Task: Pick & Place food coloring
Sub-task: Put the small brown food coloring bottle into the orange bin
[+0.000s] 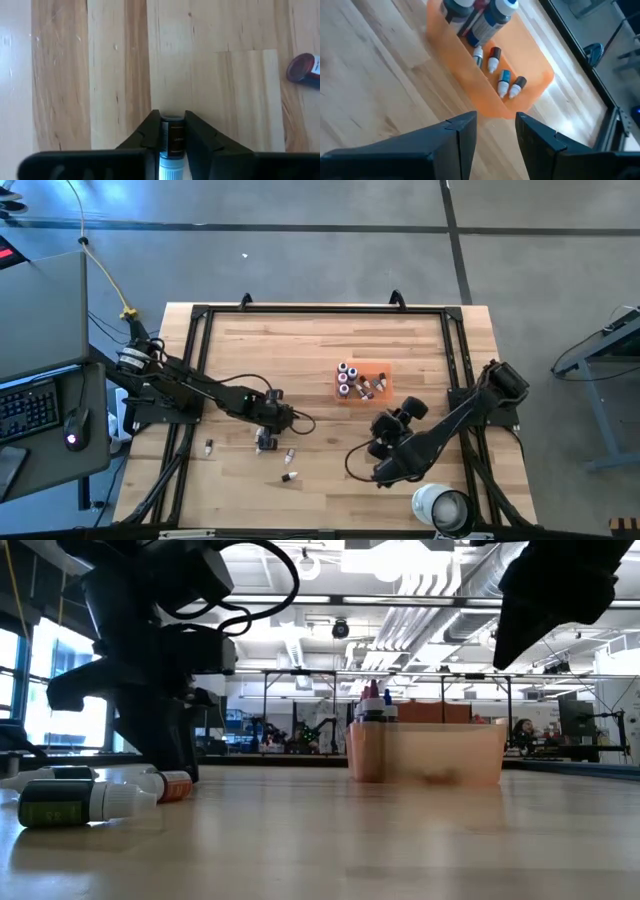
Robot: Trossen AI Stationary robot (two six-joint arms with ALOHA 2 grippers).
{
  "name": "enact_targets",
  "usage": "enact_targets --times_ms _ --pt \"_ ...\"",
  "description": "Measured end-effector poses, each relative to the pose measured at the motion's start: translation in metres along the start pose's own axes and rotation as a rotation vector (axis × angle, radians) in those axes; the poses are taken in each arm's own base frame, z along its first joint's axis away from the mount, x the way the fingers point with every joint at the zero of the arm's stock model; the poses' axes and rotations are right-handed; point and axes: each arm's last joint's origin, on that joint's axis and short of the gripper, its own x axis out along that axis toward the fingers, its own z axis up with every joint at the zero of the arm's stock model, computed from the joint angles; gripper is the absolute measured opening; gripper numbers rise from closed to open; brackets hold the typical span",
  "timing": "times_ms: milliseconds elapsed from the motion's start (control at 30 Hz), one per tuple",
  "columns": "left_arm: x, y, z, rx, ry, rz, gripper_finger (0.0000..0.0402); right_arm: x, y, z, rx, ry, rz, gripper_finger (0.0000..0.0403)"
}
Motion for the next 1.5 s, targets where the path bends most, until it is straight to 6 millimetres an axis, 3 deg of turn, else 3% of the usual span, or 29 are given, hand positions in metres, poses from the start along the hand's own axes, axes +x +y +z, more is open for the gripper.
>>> enact_targets --times_ms 167,300,433,600,767,867,1000,1100,1233,1333,1500 --pt "0.001 0.001 0.006 -0.036 -0.073 0.043 0.0057 0.001 -0.005 -0.001 0.017 0.061 -0.017 0.0129" --pt "-0.005 -0.001 0.027 -0.064 -0.203 0.022 0.0073 -0.001 -0.012 -0.003 0.052 0.139 -0.049 0.0129" --pt "-0.029 -0.004 0.069 -0.086 -0.355 0.003 0.0065 -0.004 -0.017 -0.008 0.087 0.199 -0.092 0.0129" --pt "-0.066 -0.007 0.125 0.083 -0.582 0.013 0.0056 -0.006 -0.017 -0.009 0.086 0.203 -0.088 0.0129" --pt "-0.081 -0.008 0.17 0.173 -0.725 0.088 0.0069 -0.011 -0.015 -0.016 0.074 0.269 -0.067 0.0129" --pt "-0.068 -0.001 0.194 0.16 -0.742 0.111 0.0071 -0.02 -0.012 -0.027 0.094 0.342 -0.046 0.0129" --pt "-0.028 0.019 0.213 0.07 -0.69 0.173 0.0072 -0.039 -0.009 -0.049 0.138 0.417 -0.023 0.0129" --pt "-0.007 0.037 0.22 0.001 -0.665 0.19 0.0073 -0.056 -0.008 -0.07 0.2 0.474 -0.021 0.0129" --pt "0.006 0.059 0.228 -0.073 -0.675 0.21 0.0073 -0.072 -0.008 -0.092 0.234 0.5 0.003 0.0129" --pt "0.013 0.075 0.232 -0.137 -0.682 0.182 0.0073 -0.078 -0.004 -0.099 0.224 0.474 0.061 0.0129" --pt "0.031 0.095 0.226 -0.194 -0.637 0.123 0.0074 -0.075 0.0 -0.094 0.186 0.395 0.126 0.0129"
